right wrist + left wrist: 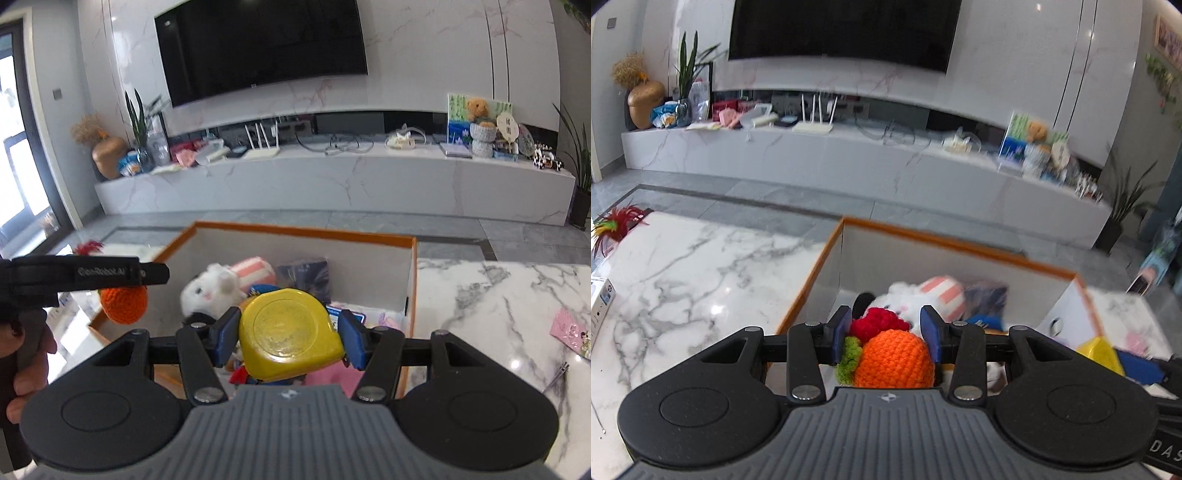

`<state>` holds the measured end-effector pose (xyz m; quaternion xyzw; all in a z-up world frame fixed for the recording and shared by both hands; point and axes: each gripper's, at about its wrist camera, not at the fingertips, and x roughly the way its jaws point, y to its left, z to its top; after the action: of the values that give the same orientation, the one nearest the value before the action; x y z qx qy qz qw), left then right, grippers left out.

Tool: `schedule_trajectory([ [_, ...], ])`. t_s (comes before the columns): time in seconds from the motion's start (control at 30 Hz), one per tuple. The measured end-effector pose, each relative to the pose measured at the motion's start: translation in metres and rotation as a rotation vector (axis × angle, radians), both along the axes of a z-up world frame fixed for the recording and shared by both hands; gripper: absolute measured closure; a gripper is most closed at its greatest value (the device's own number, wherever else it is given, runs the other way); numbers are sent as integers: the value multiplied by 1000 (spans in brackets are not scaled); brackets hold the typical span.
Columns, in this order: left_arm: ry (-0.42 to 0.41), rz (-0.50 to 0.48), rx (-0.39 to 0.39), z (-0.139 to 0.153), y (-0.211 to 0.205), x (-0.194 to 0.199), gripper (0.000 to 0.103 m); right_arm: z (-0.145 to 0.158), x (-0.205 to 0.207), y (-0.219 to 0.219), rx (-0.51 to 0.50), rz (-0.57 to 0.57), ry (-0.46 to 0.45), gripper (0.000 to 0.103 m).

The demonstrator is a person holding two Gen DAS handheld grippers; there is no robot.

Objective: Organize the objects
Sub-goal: 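Carry the crocheted fruit and tape measure over the orange box and lower them inside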

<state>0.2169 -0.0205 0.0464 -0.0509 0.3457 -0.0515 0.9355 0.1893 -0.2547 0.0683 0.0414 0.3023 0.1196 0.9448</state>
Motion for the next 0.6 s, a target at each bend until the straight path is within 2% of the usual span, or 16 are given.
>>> schedule_trajectory([
  [0.2,51,-14,60,-21,-12,8,56,-25,21,12,-57,4,67,44],
  [0.6,105,-13,55,-36,-18,14,56,-43,27,29,-126,-31,113,44],
])
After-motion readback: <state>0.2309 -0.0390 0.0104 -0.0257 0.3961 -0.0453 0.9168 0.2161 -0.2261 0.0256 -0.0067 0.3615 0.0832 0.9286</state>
